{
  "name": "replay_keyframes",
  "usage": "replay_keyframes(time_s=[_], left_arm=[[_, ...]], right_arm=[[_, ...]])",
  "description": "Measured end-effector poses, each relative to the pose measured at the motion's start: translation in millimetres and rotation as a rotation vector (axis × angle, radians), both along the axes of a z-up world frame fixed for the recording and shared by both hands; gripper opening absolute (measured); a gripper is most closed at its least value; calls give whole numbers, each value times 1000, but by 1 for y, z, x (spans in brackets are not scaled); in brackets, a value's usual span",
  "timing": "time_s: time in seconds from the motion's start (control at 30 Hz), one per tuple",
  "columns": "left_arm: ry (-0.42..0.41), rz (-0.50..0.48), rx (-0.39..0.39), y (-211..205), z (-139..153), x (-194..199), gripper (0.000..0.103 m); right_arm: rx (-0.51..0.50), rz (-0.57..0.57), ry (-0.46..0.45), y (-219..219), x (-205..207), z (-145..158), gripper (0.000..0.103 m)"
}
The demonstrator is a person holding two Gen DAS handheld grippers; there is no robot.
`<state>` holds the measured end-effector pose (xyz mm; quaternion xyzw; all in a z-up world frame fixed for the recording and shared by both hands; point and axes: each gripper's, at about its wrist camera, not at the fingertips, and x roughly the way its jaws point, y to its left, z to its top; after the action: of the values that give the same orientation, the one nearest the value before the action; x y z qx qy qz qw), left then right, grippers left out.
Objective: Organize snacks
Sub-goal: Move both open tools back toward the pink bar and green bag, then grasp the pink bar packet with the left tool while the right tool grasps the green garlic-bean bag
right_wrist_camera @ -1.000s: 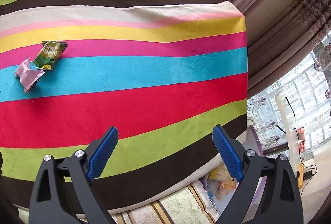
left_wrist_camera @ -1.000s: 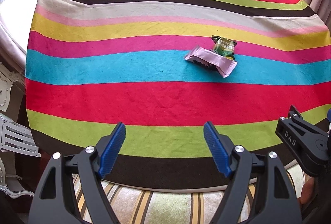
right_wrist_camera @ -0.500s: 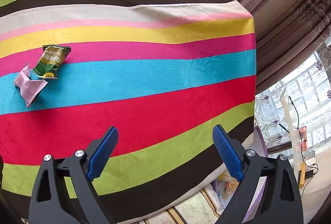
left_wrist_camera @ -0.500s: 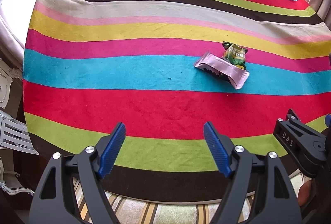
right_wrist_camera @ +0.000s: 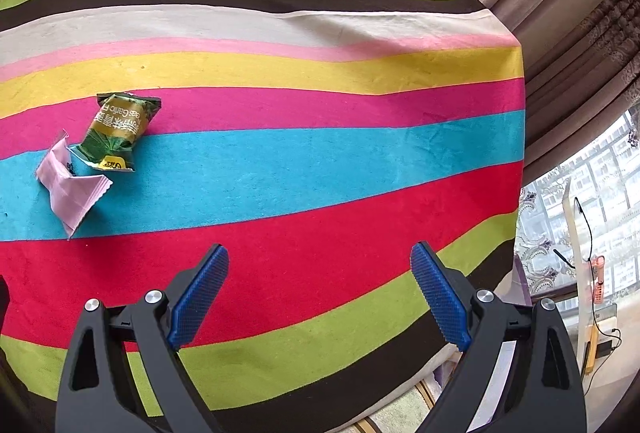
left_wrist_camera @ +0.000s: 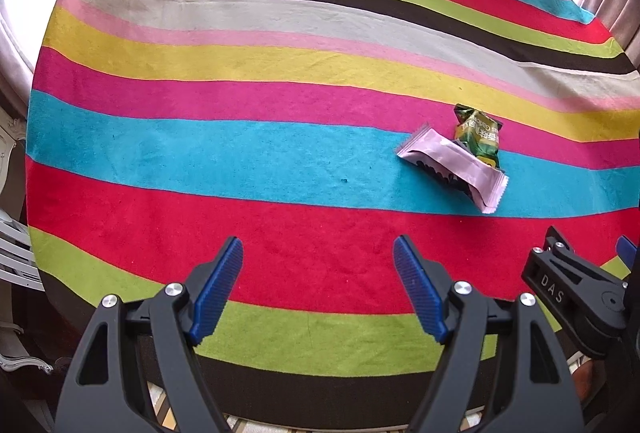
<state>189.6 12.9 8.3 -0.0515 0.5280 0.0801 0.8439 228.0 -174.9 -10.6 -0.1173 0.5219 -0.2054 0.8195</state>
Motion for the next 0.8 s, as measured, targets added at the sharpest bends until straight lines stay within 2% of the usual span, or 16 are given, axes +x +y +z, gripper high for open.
replay_keyframes(time_s=[0.1,0.3,0.4,0.5,0.6,0.7,0.8], left_arm=[[-11,6,-20,6,-2,6,77],[-46,-14,-73,8,-2,20,77],[-63,-43,-105,5,-2,29,77],[-69,-82,-142,-5,-3,37,77],[-71,-124,-196,-14,-3,44,77],[-51,-155,-240,-28,-6,54,67],[-30,-167,-267,-44,-11,65,64]], right_arm=[[88,46,-25,-3,-2,2,89],[405,89,-78,-36,-3,4,89],[508,94,-116,-49,-3,5,89],[466,110,-159,-53,-4,9,89],[466,125,-210,-62,-3,13,89],[448,127,-220,-70,6,15,89],[423,124,-201,-75,14,15,89]])
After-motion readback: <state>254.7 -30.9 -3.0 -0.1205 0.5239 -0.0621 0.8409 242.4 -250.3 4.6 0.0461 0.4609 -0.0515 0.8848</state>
